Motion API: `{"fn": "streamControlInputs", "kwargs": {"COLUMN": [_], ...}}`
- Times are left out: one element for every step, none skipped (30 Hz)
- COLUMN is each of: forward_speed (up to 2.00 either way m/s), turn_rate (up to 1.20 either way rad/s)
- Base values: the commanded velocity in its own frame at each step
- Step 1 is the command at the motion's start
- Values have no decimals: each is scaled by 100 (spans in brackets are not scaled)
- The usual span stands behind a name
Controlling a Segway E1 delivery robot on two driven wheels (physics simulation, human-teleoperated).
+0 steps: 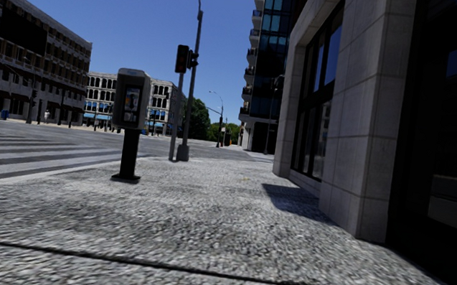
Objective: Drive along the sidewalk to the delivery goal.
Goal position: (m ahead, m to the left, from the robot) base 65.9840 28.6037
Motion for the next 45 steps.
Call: {"fn": "streamControlInputs", "kwargs": {"forward_speed": [200, 200, 200, 200, 200, 200, 200, 200, 200, 200, 200, 200, 200, 200, 200, 200, 200, 200, 200, 200, 200, 200, 200, 200, 200, 200, 200, 200, 200, 200, 200, 200, 200, 200, 200, 200, 200, 200, 200, 200, 200, 200, 200, 200, 200], "turn_rate": [0, 0, 0, 0, 0, 0, 0, 0, 0, 0, 0, 0, 0, 0, 0, 0, 0, 0, 0, 0, 0, 0, 0, 0, 0, 0, 0, 0, 0, 0, 0, 0, 0, 0, 3, 5, 10, 10, 13, 19, 29, 29, 42, 46, 47]}}
